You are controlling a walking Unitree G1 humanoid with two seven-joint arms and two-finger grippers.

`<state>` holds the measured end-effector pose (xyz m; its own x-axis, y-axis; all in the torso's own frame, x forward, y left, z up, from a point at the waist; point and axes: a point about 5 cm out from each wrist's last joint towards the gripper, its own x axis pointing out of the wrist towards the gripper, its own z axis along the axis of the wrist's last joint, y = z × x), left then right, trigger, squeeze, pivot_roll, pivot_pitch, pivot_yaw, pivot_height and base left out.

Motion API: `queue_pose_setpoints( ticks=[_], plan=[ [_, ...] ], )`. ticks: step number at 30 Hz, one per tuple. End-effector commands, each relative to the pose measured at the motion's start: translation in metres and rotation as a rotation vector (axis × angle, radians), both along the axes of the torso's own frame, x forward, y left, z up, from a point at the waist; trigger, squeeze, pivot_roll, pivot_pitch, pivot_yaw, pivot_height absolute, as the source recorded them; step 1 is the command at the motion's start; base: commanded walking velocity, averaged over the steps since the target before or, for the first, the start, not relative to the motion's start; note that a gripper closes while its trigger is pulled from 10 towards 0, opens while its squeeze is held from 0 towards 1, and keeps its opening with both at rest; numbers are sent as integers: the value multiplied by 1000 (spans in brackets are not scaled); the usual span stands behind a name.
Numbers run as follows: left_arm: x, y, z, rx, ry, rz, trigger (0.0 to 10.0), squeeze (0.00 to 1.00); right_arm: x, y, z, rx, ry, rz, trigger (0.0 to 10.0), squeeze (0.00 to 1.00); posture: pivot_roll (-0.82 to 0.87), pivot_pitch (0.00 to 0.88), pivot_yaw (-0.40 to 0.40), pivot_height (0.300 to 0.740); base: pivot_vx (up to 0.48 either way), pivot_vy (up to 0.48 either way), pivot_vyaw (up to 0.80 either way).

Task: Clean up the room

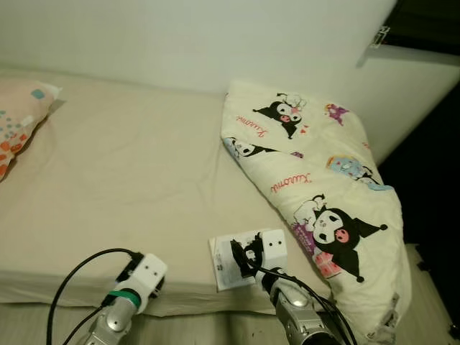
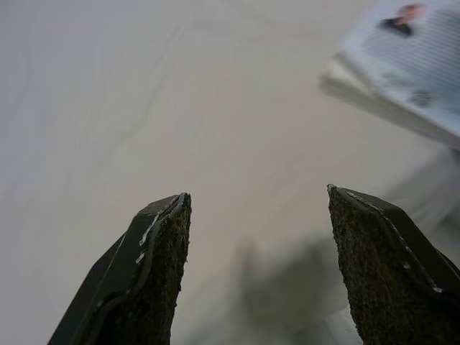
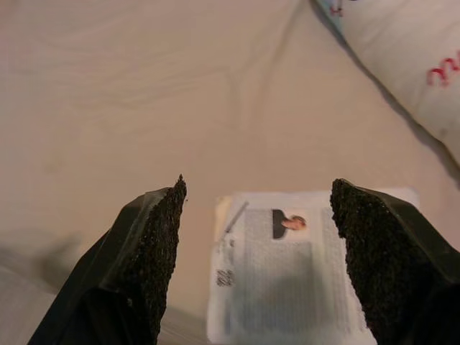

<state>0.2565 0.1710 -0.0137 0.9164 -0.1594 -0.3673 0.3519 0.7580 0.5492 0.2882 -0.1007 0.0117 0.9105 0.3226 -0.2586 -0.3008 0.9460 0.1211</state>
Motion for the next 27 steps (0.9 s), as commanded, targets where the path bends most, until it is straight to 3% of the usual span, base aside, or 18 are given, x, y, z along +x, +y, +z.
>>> queue_pose_setpoints(
  ticks=[1,8,13,17,23,27],
  plan=[
    [-10,0,-8,34,25,-40,10000,0,-7,-4,-10,-12,46,-10,10000,0,90,8,-27,740,0,0,0],
    [-14,-1,-10,40,32,-46,10000,0,-6,-8,-12,11,84,-58,10000,0,90,3,-29,726,0,0,0],
    [-22,-1,-14,131,17,-135,10000,0,-4,-11,-13,75,114,-112,10000,0,93,4,-27,701,0,0,0],
    [-20,-1,-12,166,-8,-175,10000,0,-3,-12,-12,75,111,-116,10000,0,94,6,-29,686,0,0,0],
    [-17,-6,-7,287,-68,-344,10000,0,3,-17,-5,89,79,-136,10000,0,90,19,-35,656,0,0,0],
    [-14,-9,-5,328,-89,-393,10000,0,6,-19,-2,97,65,-146,10000,0,86,27,-38,646,0,0,0]
  ],
)
